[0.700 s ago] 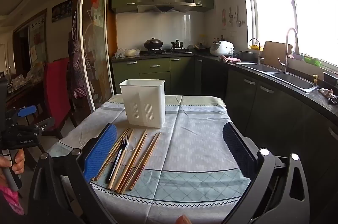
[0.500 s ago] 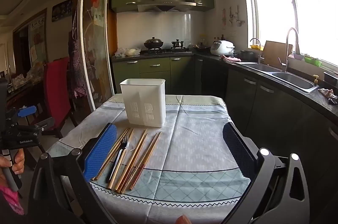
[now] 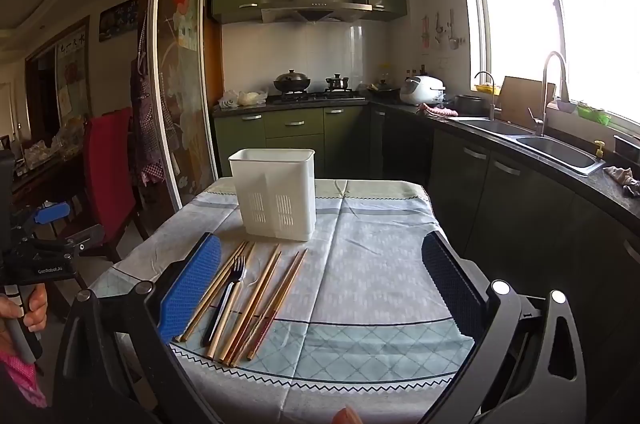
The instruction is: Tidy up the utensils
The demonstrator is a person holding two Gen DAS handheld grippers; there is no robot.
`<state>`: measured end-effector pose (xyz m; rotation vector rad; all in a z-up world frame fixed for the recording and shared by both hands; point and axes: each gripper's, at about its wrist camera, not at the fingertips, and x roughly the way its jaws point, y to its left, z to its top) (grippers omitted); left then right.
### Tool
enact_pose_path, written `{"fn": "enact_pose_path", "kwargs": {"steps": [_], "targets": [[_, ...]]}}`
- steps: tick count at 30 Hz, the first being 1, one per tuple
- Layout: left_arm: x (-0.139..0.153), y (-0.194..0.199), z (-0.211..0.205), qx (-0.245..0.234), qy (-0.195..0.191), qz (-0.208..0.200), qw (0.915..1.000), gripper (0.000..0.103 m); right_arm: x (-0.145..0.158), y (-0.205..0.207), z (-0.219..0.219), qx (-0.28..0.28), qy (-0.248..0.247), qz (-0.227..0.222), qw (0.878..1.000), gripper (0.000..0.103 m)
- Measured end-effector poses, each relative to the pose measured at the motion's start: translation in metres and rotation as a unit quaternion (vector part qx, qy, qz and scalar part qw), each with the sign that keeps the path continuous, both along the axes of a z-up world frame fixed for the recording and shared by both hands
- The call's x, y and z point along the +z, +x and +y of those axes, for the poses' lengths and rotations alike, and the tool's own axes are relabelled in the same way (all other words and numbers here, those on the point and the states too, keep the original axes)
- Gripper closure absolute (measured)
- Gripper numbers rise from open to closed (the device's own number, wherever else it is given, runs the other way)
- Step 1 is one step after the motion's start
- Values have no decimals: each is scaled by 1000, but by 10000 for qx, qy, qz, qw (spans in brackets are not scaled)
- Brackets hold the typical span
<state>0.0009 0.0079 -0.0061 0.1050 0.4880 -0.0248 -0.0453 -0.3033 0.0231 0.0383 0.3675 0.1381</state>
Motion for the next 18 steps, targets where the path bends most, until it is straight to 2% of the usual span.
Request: {"fn": "enact_pose_path", "kwargs": {"steps": [7, 18], "targets": [[-3, 0, -5, -23, 45, 71, 10000, 6, 1, 0, 0, 6, 9, -2, 10000, 4], [-5, 2, -3, -22, -165, 170, 9997, 6, 0, -1, 0, 10, 8, -7, 10000, 4]]}}
